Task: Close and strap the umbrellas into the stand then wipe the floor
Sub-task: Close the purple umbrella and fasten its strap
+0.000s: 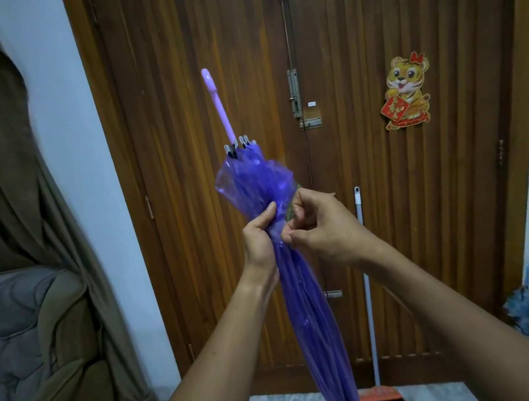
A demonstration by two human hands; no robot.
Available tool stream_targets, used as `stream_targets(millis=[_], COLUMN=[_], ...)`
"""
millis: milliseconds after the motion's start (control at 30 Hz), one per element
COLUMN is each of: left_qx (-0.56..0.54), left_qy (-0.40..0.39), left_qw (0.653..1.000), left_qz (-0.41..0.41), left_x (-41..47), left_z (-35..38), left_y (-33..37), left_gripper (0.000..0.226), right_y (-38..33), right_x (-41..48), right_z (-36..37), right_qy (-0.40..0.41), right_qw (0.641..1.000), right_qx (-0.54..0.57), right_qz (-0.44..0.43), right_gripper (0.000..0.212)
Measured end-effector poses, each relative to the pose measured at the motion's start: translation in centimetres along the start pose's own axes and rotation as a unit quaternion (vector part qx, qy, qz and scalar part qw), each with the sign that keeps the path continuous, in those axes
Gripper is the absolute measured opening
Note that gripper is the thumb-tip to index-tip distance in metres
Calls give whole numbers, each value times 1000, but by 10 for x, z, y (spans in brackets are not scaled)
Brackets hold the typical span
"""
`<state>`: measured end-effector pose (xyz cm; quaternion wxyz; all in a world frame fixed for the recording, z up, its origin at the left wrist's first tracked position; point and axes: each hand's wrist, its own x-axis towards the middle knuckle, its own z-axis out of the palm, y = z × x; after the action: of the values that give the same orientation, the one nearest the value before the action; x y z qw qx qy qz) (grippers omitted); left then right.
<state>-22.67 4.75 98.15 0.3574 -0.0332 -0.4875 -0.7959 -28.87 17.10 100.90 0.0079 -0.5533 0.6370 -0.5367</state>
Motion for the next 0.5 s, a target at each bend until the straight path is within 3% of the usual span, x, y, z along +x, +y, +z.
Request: stream_targets(millis=[167, 333, 500], left_qx=[-14, -30, -64], left_qy=[-5, -25, -54], left_qw=[1000, 999, 996], left_qz=[0, -18, -10], left_x=[-4, -4, -4], left_z=[-3, 1, 11], left_y=[9, 13, 13], left_gripper=[35, 34, 35], right_y=[-10, -18, -13], right_x=[-4, -5, -6], right_z=[-5, -4, -5], right_qy=[0, 92, 141], right_qw=[999, 995, 979], right_qx=[53, 15, 145], right_qz=[8, -28, 27], right_gripper=[28, 37, 35])
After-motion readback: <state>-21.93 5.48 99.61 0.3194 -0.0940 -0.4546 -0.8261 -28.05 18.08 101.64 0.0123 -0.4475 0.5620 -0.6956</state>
